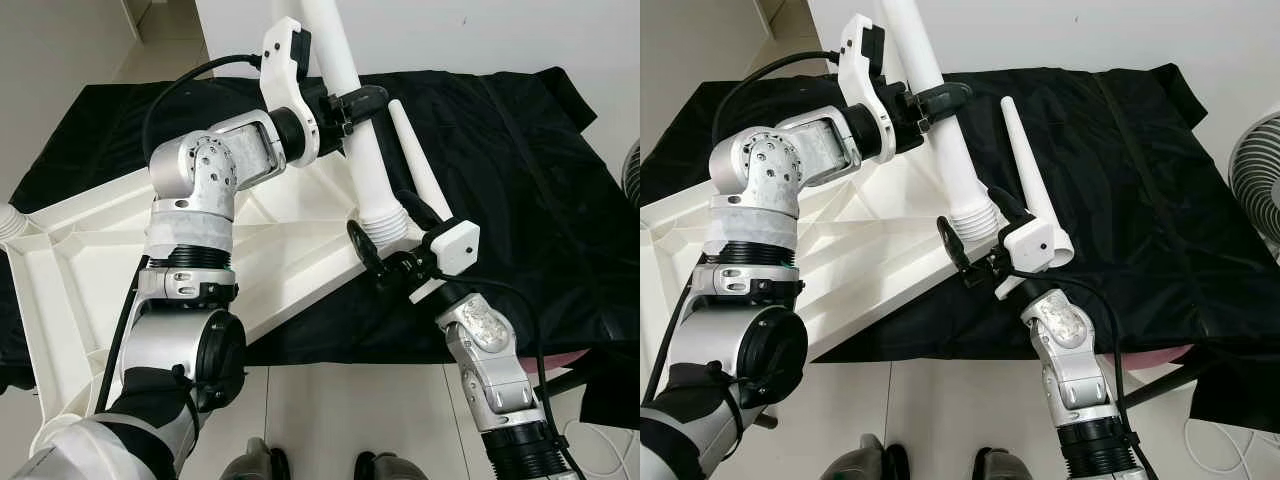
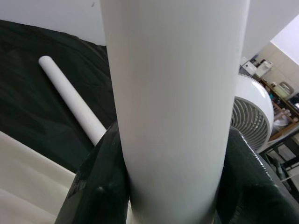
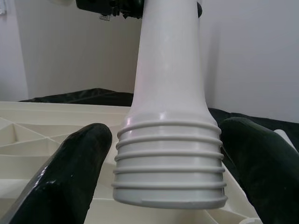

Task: Building children table

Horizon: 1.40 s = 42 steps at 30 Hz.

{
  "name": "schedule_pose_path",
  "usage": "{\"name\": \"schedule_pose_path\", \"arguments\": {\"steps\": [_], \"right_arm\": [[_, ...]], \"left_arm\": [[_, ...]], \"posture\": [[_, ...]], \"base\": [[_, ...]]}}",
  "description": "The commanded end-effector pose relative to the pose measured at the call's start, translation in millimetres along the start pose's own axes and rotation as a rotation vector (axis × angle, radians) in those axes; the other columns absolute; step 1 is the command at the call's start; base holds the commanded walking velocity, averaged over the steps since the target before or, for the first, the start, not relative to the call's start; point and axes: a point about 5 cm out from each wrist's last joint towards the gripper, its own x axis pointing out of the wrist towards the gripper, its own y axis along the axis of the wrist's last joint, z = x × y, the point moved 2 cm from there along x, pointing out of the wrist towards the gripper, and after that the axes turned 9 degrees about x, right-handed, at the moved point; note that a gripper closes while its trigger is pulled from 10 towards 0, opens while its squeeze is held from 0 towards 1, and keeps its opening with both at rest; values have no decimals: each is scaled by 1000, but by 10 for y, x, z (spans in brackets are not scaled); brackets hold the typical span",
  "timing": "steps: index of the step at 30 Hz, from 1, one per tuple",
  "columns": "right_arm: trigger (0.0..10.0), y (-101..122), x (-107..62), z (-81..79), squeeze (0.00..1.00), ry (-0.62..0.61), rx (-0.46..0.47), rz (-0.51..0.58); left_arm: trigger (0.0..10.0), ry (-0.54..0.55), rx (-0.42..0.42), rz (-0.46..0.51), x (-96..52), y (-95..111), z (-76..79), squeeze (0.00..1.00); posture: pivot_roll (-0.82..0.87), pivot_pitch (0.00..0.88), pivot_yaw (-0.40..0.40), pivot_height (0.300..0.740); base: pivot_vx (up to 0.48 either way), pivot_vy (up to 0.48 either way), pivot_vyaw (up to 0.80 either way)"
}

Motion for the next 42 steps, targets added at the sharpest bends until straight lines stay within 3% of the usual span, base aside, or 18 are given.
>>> {"name": "schedule_pose_path", "arguments": {"steps": [1, 4, 5, 8, 10, 13, 15, 22, 35, 42], "right_arm": [[10000, 12, 28, -20, 1000, -5, 32, -3], [10000, 13, 47, -17, 1000, -13, 48, -16], [10000, 28, 72, -20, 0, -13, 64, -28], [10000, 54, 94, -23, 0, -10, 72, -30], [10000, 124, 133, -16, 0, -6, 107, -29], [10000, 150, 151, -6, 0, -3, 120, -36], [10000, 206, 183, 3, 0, 19, 145, -65], [10000, 273, 297, 84, 0, 16, 157, -161], [10000, 203, 531, 60, 0, 22, 217, -282], [10000, 181, 641, 100, 0, 9, 187, -338]], "left_arm": [[0, -7, 31, 14, -5, 32, 25, 0], [0, -9, 51, 18, -8, 30, 41, 0], [10000, -9, 76, 18, -7, 18, 59, 0], [10000, -7, 104, 19, -7, 2, 73, 0], [10000, -5, 180, 8, -5, -56, 107, 0], [10000, 4, 230, -4, -2, -103, 116, 0], [10000, 15, 316, -37, 10, -223, 150, 0], [10000, 32, 397, -46, 31, -310, 252, 0], [10000, 36, 444, 49, 60, -234, 538, 0], [10000, 20, 458, 81, 78, -196, 680, 0]], "posture": [[-134, 90, 79, 740], [-134, 90, 79, 740], [-134, 94, 79, 740], [-134, 94, 79, 740], [-133, 99, 76, 740], [-133, 99, 76, 740], [-133, 110, 71, 740], [-129, 115, 65, 740], [-108, 94, 46, 740], [-102, 95, 40, 740]], "base": [[0, 0, 0], [0, 0, 0], [0, 0, 0], [0, 0, 0], [0, 0, 0], [0, 0, 0], [0, 0, 0], [0, 0, 0], [0, 0, 0], [0, 0, 0]]}}
